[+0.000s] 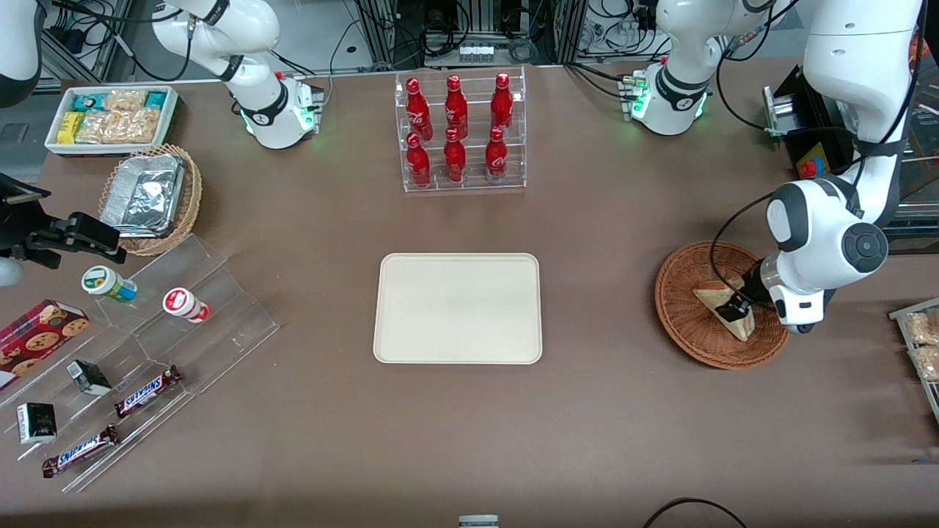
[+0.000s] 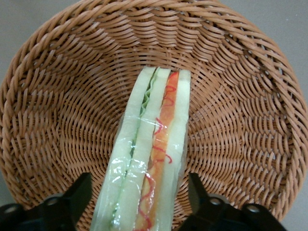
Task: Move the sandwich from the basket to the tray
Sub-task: 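Close the left gripper on the sandwich's crust edge, then lift the sandwich and carry it over the white tray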
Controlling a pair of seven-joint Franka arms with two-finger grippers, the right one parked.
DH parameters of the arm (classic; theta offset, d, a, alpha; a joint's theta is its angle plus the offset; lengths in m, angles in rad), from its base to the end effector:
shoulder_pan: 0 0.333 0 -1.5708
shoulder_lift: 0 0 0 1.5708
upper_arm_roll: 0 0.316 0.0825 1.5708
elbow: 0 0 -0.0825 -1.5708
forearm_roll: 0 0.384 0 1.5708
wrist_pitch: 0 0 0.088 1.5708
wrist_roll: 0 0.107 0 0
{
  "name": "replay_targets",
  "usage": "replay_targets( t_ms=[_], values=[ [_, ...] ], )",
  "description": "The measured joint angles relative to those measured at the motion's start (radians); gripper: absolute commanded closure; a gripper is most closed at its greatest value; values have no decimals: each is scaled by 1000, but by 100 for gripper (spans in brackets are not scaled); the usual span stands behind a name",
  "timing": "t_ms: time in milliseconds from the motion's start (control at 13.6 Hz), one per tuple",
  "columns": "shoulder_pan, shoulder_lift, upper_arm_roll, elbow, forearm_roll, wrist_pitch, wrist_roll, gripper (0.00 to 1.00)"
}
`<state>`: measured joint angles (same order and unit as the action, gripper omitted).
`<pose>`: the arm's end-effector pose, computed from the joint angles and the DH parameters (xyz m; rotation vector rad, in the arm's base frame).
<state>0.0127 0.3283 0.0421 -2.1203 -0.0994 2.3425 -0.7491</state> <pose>0.5643 0.0293 0.2473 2.8271 1.3231 -0.1833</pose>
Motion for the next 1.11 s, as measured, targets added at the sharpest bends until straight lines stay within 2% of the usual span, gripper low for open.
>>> replay_targets(
  t_ms=[74, 221, 368, 663, 884, 1105],
  values=[
    [-6, -3, 0, 1, 0, 0, -14, 87],
    [-19, -13, -1, 8, 0, -7, -28, 93],
    [-27, -37, -1, 47, 0, -95, -33, 93],
    [-63, -140, -6, 191, 26, -387, -31, 93],
    [-217, -182, -14, 295, 72, -544, -31, 93],
    [-406, -171, -20, 336, 78, -550, -33, 93]
  ],
)
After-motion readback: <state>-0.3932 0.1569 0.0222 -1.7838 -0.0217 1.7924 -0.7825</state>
